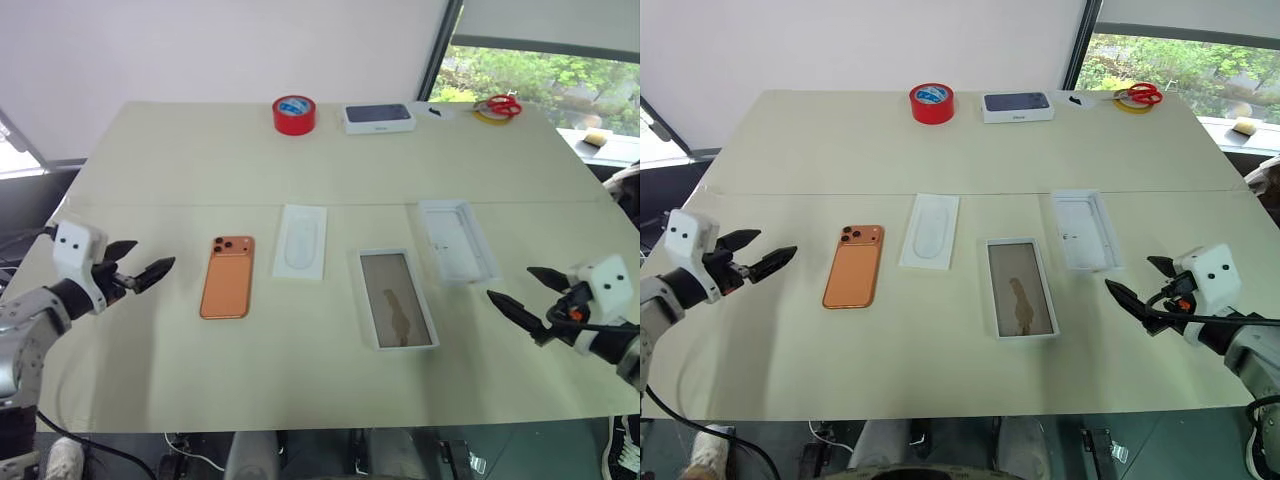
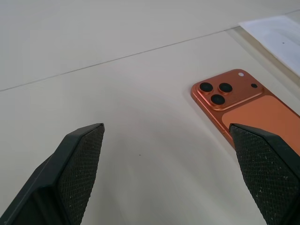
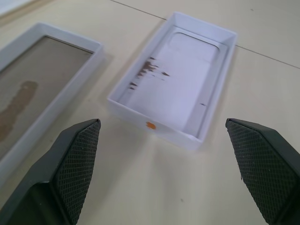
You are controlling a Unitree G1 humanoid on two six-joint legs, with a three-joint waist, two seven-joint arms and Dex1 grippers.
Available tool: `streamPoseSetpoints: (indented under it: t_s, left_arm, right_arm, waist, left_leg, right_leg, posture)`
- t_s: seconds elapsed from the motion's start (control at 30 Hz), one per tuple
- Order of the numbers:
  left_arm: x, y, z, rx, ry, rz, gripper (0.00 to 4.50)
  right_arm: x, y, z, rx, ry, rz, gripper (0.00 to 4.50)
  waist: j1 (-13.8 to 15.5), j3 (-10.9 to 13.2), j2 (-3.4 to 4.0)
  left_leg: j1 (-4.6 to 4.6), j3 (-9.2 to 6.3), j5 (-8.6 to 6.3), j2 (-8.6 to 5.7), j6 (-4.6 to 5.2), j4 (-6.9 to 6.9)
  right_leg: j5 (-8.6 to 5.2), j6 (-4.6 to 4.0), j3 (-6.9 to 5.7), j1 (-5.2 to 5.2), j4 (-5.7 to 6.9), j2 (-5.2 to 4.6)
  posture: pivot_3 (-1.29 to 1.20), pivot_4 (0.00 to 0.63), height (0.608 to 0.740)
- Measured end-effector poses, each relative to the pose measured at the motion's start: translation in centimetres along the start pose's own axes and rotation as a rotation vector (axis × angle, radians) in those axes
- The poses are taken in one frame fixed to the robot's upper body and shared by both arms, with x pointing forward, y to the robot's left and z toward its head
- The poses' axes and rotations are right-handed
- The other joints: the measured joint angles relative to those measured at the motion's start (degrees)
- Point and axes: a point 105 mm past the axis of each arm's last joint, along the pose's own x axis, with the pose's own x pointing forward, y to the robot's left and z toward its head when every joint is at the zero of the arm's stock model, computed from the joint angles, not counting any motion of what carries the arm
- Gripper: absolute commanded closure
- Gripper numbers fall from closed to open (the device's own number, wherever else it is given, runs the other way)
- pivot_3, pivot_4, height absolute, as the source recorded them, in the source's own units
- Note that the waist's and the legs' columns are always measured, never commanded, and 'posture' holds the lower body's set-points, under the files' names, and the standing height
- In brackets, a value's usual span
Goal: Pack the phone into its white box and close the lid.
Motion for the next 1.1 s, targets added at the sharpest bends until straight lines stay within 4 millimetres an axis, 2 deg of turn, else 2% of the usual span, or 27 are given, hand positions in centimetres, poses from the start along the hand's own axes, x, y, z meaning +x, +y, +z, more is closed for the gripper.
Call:
streamPoseSetpoints:
  t_s: [0.23,0.43,0.53,0.63,0.7,0.83,0.9,1.1]
  left_arm:
    - [0.2,-0.1,-0.1,-0.012,-0.011,0.005,0.03]
    - [1.8,-1.2,0.9,-0.02,-0.058,-0.032,0.03]
    - [3.3,-3.3,1.2,-0.046,-0.094,-0.095,0.03]
    - [5.3,-7.5,1.5,-0.093,-0.115,-0.239,0.03]
    - [5.9,-9.1,1.8,-0.112,-0.109,-0.291,0.03]
    - [8.7,-11.6,4.7,-0.217,-0.135,-0.31,0.03]
    - [9.7,-11.8,5.5,-0.234,-0.096,-0.277,0.03]
    - [12.7,-12.2,4.8,-0.365,0.187,-0.183,0.03]
  right_arm:
    - [0.5,0.3,0.3,0.001,-0.011,0.018,0.0]
    - [0.5,0.2,0.5,-0.001,-0.019,0.016,0.0]
    - [0.9,0.3,0.8,-0.011,-0.029,0.014,0.0]
    - [1.8,0.8,2.1,-0.028,-0.077,0.026,0.0]
    - [1.9,0.9,2.4,-0.035,-0.086,0.027,0.0]
    - [3.6,3.7,3.9,-0.086,-0.102,0.117,0.0]
    - [4.1,4.9,4.6,-0.105,-0.109,0.148,0.0]
    - [4.7,7.1,5.6,-0.125,-0.1,0.2,0.0]
  waist:
    - [0.12,0.0,0.0]
    - [0.22,0.0,0.0]
    - [0.2,0.0,0.0]
    - [0.15,0.0,-0.01]
    - [0.14,0.01,-0.03]
    - [0.25,0.02,-0.03]
    - [0.25,0.03,-0.07]
    - [0.54,0.06,-0.12]
  left_leg:
    - [0.0,0.0,0.0,-0.01,0.0,0.0]
    - [0.0,0.0,0.0,-0.03,0.01,0.02]
    - [0.0,0.0,0.01,-0.04,0.01,0.05]
    - [-0.01,-0.01,0.01,-0.04,0.02,0.06]
    - [-0.01,-0.04,0.02,-0.04,0.01,0.04]
    - [0.02,-0.12,0.05,-0.05,-0.01,0.14]
    - [0.01,-0.13,0.04,-0.07,-0.01,0.13]
    - [0.0,-0.15,0.05,-0.09,0.0,0.13]
  right_leg:
    - [0.0,0.0,0.0,0.01,0.0,-0.01]
    - [0.0,0.01,0.0,0.03,0.0,0.0]
    - [0.01,0.02,0.0,0.08,0.01,0.01]
    - [0.01,0.02,0.0,0.3,0.03,0.04]
    - [0.01,0.03,0.0,0.33,0.03,0.1]
    - [0.01,0.03,-0.01,0.39,0.12,0.13]
    - [0.0,0.06,0.0,0.38,0.11,0.13]
    - [-0.02,0.08,-0.01,0.37,0.11,0.16]
  posture:
    - [0.0,0.15,0.73]
    - [0.0,0.15,0.73]
    - [0.0,0.15,0.73]
    - [0.0,0.15,0.73]
    - [0.0,0.15,0.73]
    - [0.0,0.15,0.73]
    - [0.0,0.15,0.73]
    - [0.0,0.15,0.73]
